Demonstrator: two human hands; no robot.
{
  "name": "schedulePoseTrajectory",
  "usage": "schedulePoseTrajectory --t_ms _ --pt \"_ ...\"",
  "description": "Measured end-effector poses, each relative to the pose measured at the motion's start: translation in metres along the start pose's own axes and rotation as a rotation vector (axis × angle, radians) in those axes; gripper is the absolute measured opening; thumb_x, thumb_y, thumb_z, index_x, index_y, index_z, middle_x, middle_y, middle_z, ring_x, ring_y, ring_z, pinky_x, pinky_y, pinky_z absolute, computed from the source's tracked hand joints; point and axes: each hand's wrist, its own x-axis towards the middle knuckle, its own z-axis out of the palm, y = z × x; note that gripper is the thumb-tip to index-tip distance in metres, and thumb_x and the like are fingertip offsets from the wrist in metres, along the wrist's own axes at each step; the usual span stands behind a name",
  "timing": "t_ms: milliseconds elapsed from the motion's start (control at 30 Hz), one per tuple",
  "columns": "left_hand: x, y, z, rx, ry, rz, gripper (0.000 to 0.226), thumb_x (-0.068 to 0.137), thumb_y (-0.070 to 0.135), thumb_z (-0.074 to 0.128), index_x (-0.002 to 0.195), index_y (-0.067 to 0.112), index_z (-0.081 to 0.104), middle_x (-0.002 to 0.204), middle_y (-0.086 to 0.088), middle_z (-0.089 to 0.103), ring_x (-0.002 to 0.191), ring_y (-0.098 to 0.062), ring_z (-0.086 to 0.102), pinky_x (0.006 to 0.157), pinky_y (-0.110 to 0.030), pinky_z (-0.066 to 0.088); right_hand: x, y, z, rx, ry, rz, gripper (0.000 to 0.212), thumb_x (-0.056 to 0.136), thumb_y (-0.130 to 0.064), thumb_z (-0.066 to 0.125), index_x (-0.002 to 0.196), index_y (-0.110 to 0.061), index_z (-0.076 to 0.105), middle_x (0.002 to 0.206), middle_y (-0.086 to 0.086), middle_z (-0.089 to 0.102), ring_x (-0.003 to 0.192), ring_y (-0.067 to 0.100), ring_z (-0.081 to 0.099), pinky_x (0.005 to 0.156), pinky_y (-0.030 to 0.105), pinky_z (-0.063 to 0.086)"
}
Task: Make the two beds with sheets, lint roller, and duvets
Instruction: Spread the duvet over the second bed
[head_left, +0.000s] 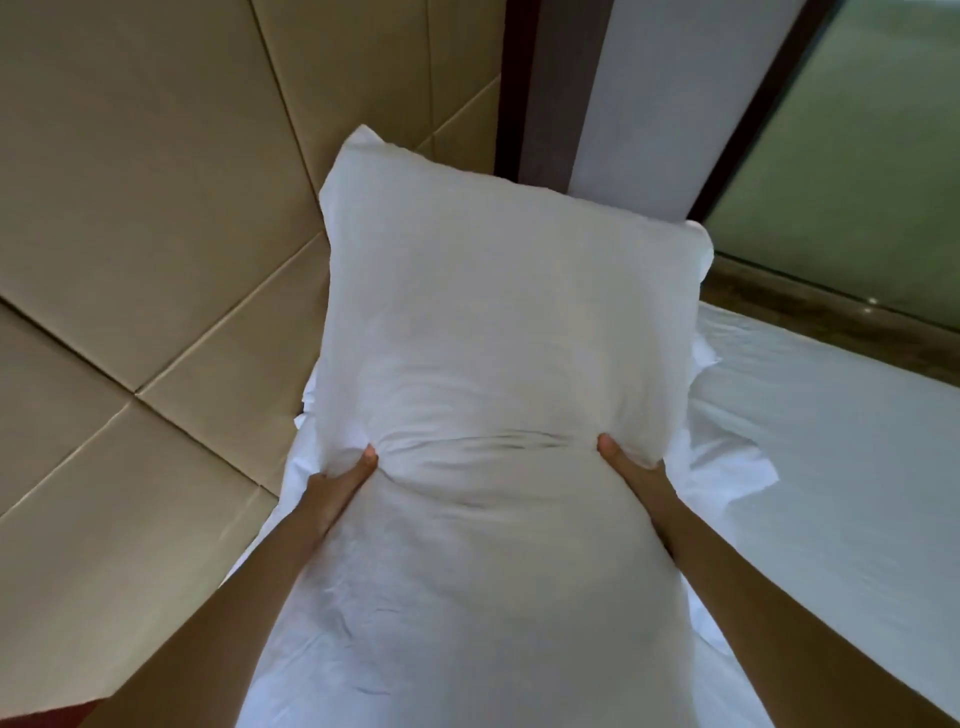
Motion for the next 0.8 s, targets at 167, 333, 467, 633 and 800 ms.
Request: schedulePoseTrajectory --t_ms 167,333,467,633,800 --pt "-0.037 0.001 0.008 0.072 0.117 0.12 0.075 0.082 0.058 0.062 0.129 0.001 0.051 0.123 -0.02 0.058 0.116 -0.034 0.053 0.099 -0.035 0.038 -0.02 -0.001 -0.008 0.0 -0.009 0.027 0.098 0.055 -0.07 0.072 0.131 -0.011 0.054 0.126 0.006 0.06 0.108 0.023 0.057 0.096 0.031 0.042" --pt "-0.094 0.003 0.015 0.01 0.152 0.189 0.076 0.079 0.054 0.068 0.131 0.003 0.046 0.117 -0.014 0.057 0.113 -0.03 0.052 0.095 -0.036 0.039 -0.048 -0.001 -0.03 0.066 -0.021 0.019 0.086 0.063 -0.063 0.073 0.128 -0.009 0.054 0.118 0.007 0.061 0.1 0.022 0.059 0.086 0.029 0.043" --pt "-0.147 -0.007 0.033 0.07 0.233 0.211 0.051 0.08 0.055 0.066 0.099 0.012 0.047 0.097 -0.011 0.055 0.096 -0.03 0.052 0.092 -0.044 0.042 -0.08 0.021 -0.069 0.125 -0.066 0.029 0.08 0.06 -0.065 0.075 0.12 -0.015 0.06 0.108 0.0 0.068 0.096 0.018 0.065 0.084 0.03 0.048" --pt "-0.211 -0.024 0.112 0.14 0.337 0.209 0.08 0.078 0.073 0.052 0.094 -0.004 0.061 0.096 -0.024 0.063 0.093 -0.039 0.057 0.082 -0.046 0.043 -0.117 0.047 -0.173 0.229 -0.084 -0.007 0.059 0.07 -0.056 0.074 0.111 -0.015 0.067 0.095 0.002 0.074 0.085 0.017 0.071 0.071 0.027 0.055" --pt "-0.319 -0.032 0.279 0.101 0.197 0.305 0.095 0.062 0.076 0.046 0.117 0.0 0.059 0.116 -0.023 0.06 0.109 -0.038 0.056 0.088 -0.042 0.041 -0.157 0.088 -0.368 0.21 0.09 -0.008 0.082 0.056 -0.069 0.076 0.116 -0.013 0.065 0.104 0.003 0.071 0.093 0.018 0.068 0.089 0.032 0.052"
